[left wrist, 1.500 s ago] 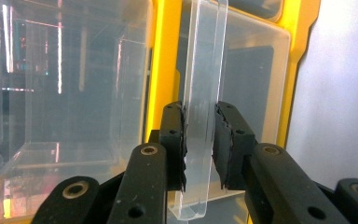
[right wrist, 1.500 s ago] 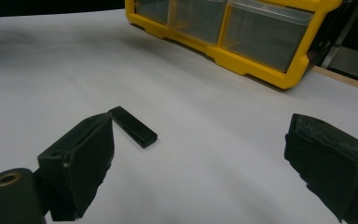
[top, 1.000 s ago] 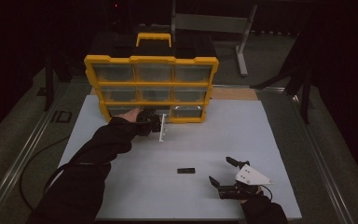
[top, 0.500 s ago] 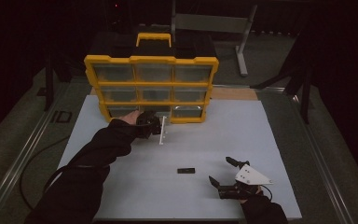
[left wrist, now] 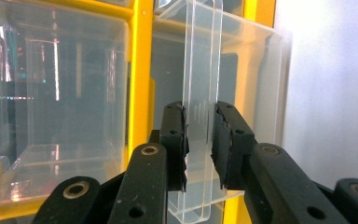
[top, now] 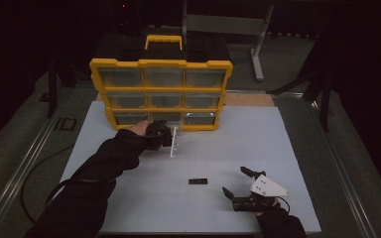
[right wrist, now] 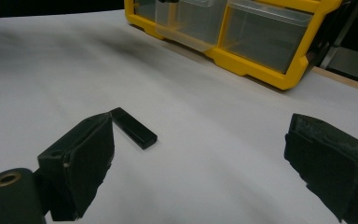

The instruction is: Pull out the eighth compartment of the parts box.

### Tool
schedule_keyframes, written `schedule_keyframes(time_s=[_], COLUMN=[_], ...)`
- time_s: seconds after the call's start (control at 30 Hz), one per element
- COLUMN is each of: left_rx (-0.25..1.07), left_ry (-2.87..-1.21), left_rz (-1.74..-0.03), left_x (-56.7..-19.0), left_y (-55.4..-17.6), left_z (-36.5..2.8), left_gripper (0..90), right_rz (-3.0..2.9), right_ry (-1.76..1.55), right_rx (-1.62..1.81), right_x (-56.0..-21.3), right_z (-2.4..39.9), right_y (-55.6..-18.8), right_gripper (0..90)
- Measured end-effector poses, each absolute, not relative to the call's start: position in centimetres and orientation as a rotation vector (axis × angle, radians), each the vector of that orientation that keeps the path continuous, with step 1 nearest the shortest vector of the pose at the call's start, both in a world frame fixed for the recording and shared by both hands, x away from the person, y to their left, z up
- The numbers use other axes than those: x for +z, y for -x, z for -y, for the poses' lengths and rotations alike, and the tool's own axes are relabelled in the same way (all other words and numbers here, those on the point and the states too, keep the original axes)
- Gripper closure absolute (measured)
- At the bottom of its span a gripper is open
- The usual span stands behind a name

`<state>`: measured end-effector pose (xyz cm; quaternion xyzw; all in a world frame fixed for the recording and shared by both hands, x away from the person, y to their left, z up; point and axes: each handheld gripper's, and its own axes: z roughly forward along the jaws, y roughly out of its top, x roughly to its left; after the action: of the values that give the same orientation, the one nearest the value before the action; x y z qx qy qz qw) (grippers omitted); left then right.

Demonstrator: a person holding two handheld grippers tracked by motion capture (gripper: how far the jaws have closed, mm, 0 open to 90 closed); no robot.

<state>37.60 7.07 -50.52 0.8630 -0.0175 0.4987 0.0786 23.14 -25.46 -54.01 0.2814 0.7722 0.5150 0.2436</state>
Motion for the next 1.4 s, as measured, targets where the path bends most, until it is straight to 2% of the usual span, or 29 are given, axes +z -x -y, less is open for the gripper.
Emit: schedule_keyframes(time_s=[1.4], left_rx=[1.490], left_ry=[-2.548], left_rz=[0.128], left_x=[-50.7], left_y=[-34.2], left_z=[-7.8], left_gripper=[76.4], right_rz=[-2.114], right_ry=[-0.768], right_rx=[1.401], right_x=[-54.0], right_z=[25.4], right_y=[-23.1], right_gripper=[8.5])
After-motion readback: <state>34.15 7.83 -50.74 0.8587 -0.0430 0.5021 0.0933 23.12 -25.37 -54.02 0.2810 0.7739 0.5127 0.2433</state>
